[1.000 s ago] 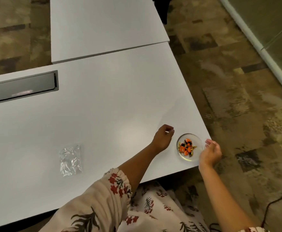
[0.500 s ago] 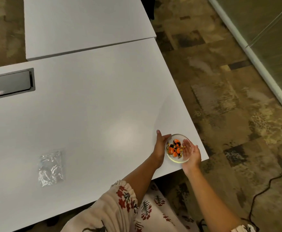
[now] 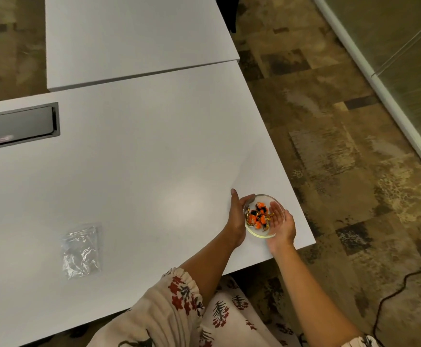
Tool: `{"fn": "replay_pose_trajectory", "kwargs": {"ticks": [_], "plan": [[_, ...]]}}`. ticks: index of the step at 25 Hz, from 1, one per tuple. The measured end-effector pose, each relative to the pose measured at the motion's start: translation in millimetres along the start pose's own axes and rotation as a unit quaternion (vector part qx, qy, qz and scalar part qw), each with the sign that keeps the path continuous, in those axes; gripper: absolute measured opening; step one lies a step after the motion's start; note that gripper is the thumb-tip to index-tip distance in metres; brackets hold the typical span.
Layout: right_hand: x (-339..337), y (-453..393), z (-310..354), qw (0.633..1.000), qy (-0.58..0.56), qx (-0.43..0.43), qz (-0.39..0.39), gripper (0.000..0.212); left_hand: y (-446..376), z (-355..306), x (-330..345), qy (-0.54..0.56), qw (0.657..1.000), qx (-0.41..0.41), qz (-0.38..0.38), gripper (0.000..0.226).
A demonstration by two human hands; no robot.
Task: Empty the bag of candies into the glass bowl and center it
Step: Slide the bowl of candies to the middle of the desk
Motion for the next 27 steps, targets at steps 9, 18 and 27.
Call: {"fn": "replay_pose_trajectory", "kwargs": {"ticks": [9, 18, 27], "plan": [[97.0, 17.5, 2.1, 0.996, -0.002, 0.014, 0.09, 0.047, 21.7, -84.0, -38.9, 0.023, 0.997, 0.064, -0.041, 0.07], [215.6, 41.9, -0.6, 0.986, 0.042, -0.01, 0.16, 0.042, 46.9, -177.6, -93.4, 0.081, 0.982, 0.155, -0.074, 0.081], [310.1, 40.1, -16.6, 0.97, 0.138, -0.014, 0.2, 0.04, 38.0, -244.9, -152.3, 0.121, 0.963, 0.208, -0.121, 0.087]]}}
Point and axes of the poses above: each hand's wrist, its own y-axis away from the middle knuckle, its own x-axis out of the palm, z = x × y, the point moved 4 cm from there along -y, towards the middle knuckle, and after that the axes turned 9 degrees about y, right-handed, at the moved point
